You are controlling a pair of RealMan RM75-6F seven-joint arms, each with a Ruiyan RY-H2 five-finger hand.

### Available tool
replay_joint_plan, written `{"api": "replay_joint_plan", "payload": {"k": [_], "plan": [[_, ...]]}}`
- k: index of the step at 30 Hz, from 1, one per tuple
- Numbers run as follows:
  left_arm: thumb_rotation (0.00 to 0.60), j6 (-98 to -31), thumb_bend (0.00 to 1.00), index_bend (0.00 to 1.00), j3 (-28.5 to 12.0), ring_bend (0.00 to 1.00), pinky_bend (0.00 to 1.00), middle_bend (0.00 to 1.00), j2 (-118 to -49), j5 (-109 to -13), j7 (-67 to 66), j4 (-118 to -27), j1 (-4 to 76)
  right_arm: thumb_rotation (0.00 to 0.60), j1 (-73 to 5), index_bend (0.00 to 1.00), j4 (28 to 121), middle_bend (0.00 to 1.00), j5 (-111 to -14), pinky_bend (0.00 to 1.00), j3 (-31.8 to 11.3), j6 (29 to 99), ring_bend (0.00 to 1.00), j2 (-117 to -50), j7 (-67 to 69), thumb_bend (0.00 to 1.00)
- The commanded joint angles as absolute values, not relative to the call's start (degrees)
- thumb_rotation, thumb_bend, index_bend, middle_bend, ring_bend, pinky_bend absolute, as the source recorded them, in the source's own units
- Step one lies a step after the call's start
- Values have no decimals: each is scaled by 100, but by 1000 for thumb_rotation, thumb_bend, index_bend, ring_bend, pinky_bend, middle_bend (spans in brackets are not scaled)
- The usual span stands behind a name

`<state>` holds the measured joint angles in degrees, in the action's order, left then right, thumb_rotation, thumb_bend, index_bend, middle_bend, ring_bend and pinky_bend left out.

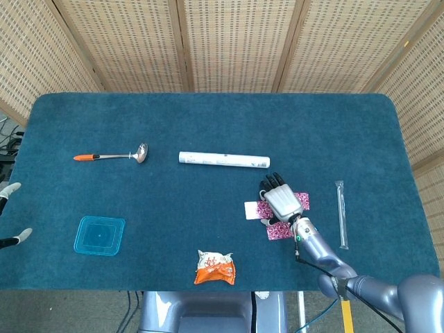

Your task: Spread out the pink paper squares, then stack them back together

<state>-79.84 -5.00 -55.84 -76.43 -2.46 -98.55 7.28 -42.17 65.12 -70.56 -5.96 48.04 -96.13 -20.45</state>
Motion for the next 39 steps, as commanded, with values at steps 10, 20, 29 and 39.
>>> {"api": "replay_joint_plan", "payload": {"k": [10, 20, 29, 39], "plan": [[595, -7977, 117, 148, -499, 0, 0, 0, -5602, -7621, -244, -9827, 720, 549, -4231, 373, 6402, 186, -7051, 0, -598, 4767, 0, -9657, -2037, 208], [596, -7971, 117, 148, -498, 0, 0, 0, -5614, -7606, -224, -9791, 711, 584, -4272, 373, 6314, 195, -7047, 0, -614, 4708, 0, -9702, -2030, 208], [595, -7960, 117, 148, -501, 0, 0, 0, -5625, -7601, -224, -9773, 713, 600, -4286, 373, 6264, 207, -7071, 0, -627, 4703, 0, -9721, -1980, 306], [596, -7959, 117, 148, -502, 0, 0, 0, -5627, -7601, -220, -9765, 710, 600, -4284, 389, 6268, 219, -7097, 0, -617, 4699, 0, -9716, -1945, 398]]}}
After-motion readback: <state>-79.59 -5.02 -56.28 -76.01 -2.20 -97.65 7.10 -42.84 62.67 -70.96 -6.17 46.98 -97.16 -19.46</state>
